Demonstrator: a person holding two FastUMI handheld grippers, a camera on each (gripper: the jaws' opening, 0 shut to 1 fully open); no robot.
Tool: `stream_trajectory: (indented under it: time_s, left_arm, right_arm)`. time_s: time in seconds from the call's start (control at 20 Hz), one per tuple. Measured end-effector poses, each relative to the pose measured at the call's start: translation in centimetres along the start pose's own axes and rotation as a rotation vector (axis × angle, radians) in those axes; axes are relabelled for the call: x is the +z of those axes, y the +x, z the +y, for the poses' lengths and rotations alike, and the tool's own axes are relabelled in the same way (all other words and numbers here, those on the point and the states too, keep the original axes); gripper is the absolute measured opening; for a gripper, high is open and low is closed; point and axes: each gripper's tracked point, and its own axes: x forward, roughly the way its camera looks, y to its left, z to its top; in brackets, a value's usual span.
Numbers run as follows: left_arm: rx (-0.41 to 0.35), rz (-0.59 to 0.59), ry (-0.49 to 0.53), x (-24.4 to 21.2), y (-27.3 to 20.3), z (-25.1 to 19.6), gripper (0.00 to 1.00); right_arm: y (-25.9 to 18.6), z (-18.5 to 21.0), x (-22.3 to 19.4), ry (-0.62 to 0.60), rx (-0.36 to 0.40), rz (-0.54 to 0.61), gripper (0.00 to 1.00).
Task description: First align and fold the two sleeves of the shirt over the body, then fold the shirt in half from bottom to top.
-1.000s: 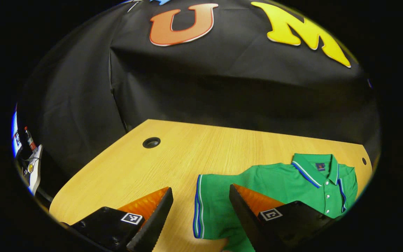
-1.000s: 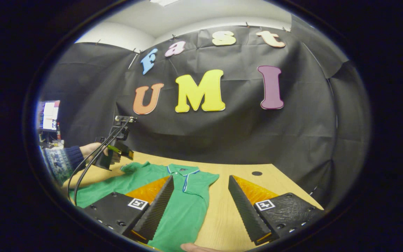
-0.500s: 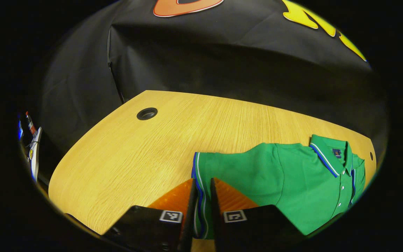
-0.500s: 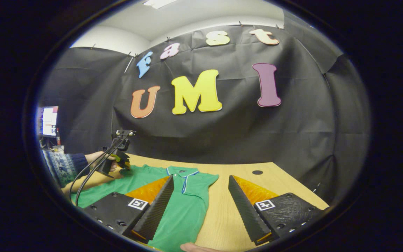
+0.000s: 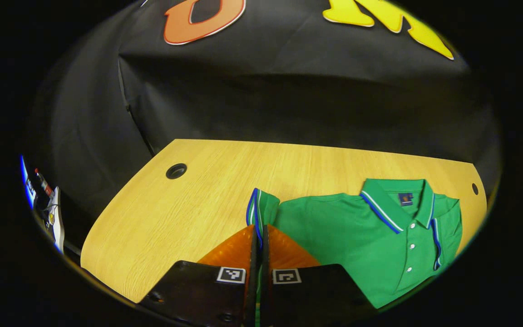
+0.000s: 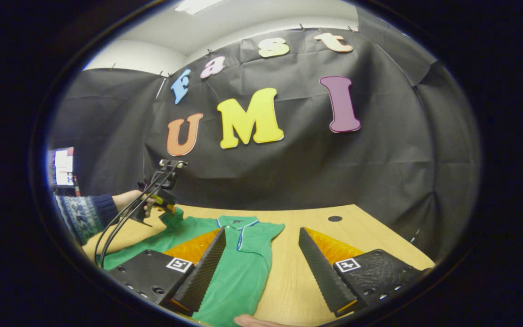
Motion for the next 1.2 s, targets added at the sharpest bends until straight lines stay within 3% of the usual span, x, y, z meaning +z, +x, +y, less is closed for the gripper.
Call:
stream_trajectory:
  time_s: [0.15, 0.25, 0.4, 0.45, 0.65, 0.7, 0.8, 0.9, 0.95, 1.2]
  left_arm:
    - [0.005, 0.005, 0.04, 0.2, -1.0, -3.5, 0.11]
    - [0.012, -0.018, 0.066, 0.7, -1.6, -5.2, 0.19]
    - [-0.052, -0.058, 0.034, 1.0, -2.7, -8.5, 0.82]
    - [-0.059, -0.07, 0.031, 1.1, -3.3, -8.9, 1.0]
    - [-0.071, -0.114, 0.074, 0.8, -7.6, -9.2, 1.0]
    - [-0.075, -0.137, 0.09, 0.9, -9.1, -8.9, 1.0]
    - [-0.086, -0.18, 0.104, 0.8, -12.3, -8.2, 1.0]
    - [-0.095, -0.225, 0.086, 0.7, -15.8, -7.2, 1.0]
    - [-0.089, -0.259, 0.084, 0.7, -17.7, -6.3, 1.0]
    - [-0.098, -0.379, 0.049, -0.7, -25.1, -3.3, 1.0]
  right_arm:
    - [0.0, 0.4, -0.4, 0.014, 0.008, 0.009, 0.94]
    - [0.0, 0.9, -0.8, 0.013, 0.019, 0.017, 0.96]
    - [0.0, 1.1, -0.9, -0.039, 0.008, 0.008, 1.0]
    - [-0.1, 1.5, -0.9, -0.054, 0.015, 0.007, 0.96]
    - [-0.2, 1.0, -0.5, -0.093, -0.022, 0.006, 0.96]
    - [-0.4, 1.2, -0.7, -0.082, -0.02, 0.025, 0.92]
    - [-0.9, 1.8, -0.4, -0.063, -0.008, 0.055, 0.96]
    - [-1.8, 1.5, 0.5, -0.064, -0.034, 0.058, 0.92]
    - [-2.4, 1.7, 1.2, -0.072, -0.049, 0.049, 0.96]
    - [-5.8, 2.5, 4.9, -0.129, -0.122, -0.026, 0.96]
